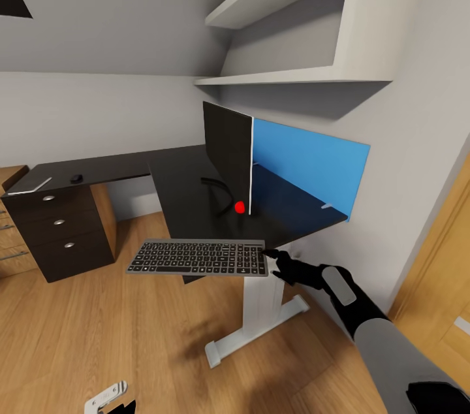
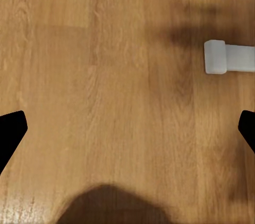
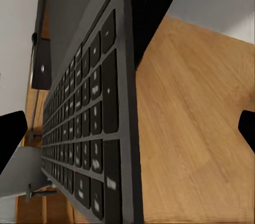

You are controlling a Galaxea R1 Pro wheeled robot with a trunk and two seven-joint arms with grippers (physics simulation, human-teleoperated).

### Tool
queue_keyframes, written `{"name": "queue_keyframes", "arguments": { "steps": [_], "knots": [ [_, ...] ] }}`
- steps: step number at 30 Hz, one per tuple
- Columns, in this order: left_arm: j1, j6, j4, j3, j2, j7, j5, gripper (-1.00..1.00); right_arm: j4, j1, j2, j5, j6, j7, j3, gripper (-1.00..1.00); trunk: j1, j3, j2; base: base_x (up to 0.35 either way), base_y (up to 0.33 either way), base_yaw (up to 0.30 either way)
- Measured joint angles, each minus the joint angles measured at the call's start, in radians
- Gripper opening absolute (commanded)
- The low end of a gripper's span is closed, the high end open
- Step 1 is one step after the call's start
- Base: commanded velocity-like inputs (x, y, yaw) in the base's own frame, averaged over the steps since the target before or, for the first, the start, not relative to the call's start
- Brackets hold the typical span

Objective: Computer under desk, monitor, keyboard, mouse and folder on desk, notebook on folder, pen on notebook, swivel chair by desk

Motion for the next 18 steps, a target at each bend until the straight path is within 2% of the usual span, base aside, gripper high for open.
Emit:
{"name": "queue_keyframes", "arguments": {
  "steps": [7, 12, 18],
  "knots": [
    [0.000, 0.000, 0.000, 0.000, 0.000, 0.000, 0.000, 1.00, -0.002, 0.000, 0.010, 0.001, 0.001, 0.019, 0.014, 1.00, 0.000, 0.000, 0.000, 0.000, 0.000, 0.000],
    [0.000, 0.000, 0.000, 0.000, 0.000, 0.000, 0.000, 1.00, -0.004, 0.000, 0.012, 0.001, 0.000, 0.026, 0.038, 1.00, 0.000, 0.000, 0.000, 0.000, 0.000, 0.000],
    [0.000, 0.000, 0.000, 0.000, 0.000, 0.000, 0.000, 1.00, -0.005, 0.000, 0.012, 0.000, 0.001, 0.045, 0.045, 1.00, 0.000, 0.000, 0.000, 0.000, 0.000, 0.000]
  ]
}}
